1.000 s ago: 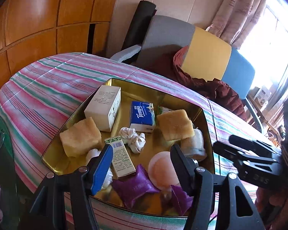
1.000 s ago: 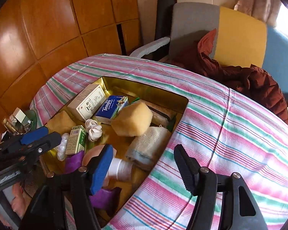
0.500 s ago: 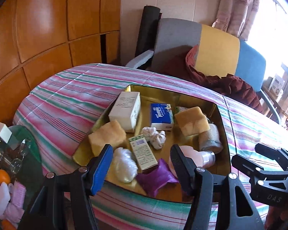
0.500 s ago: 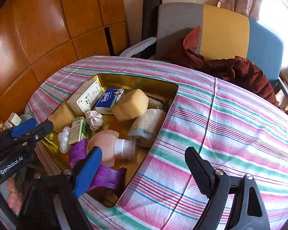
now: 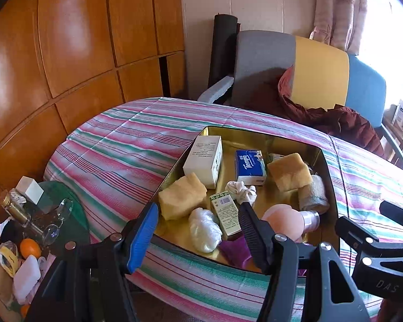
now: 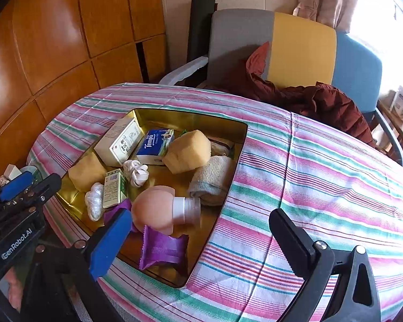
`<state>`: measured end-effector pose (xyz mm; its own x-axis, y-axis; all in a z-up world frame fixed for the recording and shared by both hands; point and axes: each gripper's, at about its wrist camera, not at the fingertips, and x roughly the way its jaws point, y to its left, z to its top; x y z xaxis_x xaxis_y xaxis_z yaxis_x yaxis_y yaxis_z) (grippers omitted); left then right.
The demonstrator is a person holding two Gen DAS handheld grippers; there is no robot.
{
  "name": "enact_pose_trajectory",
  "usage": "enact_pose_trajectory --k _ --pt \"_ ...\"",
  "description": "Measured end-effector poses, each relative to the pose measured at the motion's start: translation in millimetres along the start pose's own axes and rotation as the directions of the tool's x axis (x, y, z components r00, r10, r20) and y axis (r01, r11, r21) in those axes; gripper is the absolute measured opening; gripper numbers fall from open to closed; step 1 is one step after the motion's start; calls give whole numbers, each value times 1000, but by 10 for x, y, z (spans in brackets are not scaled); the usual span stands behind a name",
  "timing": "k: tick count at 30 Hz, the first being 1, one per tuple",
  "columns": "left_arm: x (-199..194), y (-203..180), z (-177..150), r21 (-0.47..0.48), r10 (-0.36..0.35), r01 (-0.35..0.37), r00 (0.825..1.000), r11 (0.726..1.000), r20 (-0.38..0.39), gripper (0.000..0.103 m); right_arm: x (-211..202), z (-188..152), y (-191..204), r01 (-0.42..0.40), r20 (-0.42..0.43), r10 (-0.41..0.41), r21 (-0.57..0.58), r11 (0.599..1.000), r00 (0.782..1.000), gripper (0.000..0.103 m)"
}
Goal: Organize objects
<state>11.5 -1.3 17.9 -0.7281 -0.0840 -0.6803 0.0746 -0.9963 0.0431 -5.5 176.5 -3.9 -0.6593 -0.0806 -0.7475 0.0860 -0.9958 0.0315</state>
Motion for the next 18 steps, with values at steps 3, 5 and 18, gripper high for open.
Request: enact_pose_trajectory --k 3,5,18 --pt "-27 9 -10 7 7 -7 1000 1000 7 63 4 -5 23 46 -7 -46 11 999 999 103" --pt "-41 7 -15 13 17 -17 1000 1000 12 63 -6 -9 33 52 -5 -52 20 998 999 103" --pt "-59 40 -5 17 42 -42 999 999 -15 63 -157 10 54 98 66 -101 57 994 993 103"
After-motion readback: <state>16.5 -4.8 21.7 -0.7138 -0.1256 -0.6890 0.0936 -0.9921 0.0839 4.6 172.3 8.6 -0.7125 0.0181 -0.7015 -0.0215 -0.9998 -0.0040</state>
